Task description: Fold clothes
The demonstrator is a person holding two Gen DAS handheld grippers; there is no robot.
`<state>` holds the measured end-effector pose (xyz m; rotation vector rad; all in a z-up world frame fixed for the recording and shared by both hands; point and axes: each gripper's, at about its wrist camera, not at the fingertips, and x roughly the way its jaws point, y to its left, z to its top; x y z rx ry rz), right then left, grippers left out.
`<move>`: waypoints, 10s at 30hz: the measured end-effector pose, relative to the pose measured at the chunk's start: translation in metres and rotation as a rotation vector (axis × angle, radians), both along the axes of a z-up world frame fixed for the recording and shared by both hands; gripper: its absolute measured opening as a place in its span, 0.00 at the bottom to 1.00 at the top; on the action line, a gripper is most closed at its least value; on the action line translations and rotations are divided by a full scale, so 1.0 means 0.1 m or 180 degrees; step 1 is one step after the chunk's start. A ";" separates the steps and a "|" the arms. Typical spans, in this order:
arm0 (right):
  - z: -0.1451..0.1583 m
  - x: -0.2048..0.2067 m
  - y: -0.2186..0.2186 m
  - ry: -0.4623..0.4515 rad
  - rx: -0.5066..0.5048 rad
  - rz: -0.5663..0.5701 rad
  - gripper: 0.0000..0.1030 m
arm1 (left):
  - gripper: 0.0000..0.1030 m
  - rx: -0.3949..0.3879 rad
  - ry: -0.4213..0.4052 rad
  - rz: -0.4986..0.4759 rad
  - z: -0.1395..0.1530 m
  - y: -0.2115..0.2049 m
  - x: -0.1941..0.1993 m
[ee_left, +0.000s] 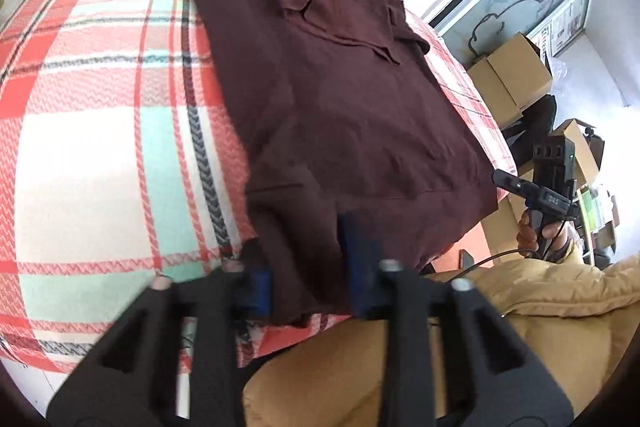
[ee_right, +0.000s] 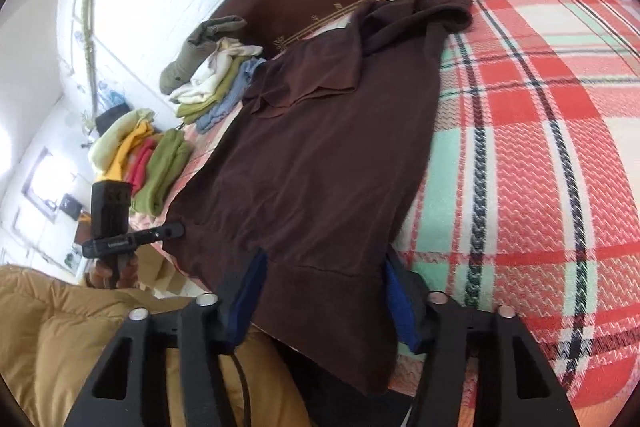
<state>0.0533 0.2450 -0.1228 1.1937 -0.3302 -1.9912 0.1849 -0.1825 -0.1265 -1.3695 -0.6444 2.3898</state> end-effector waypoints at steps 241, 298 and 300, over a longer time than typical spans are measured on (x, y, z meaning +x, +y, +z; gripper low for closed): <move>0.42 -1.52 -3.66 0.1234 0.1528 0.1167 0.48 | 0.75 0.0230 0.0927 0.0756 0.73 -0.92 -1.10; 1.70 -2.13 -2.89 -0.0392 -0.1487 0.0933 0.41 | 0.23 0.0876 0.0941 0.0412 1.86 -1.08 -1.00; 1.97 -2.00 -3.09 -0.0317 -0.1661 0.1075 0.41 | 0.23 0.0760 0.1098 0.0489 2.17 -1.24 -0.84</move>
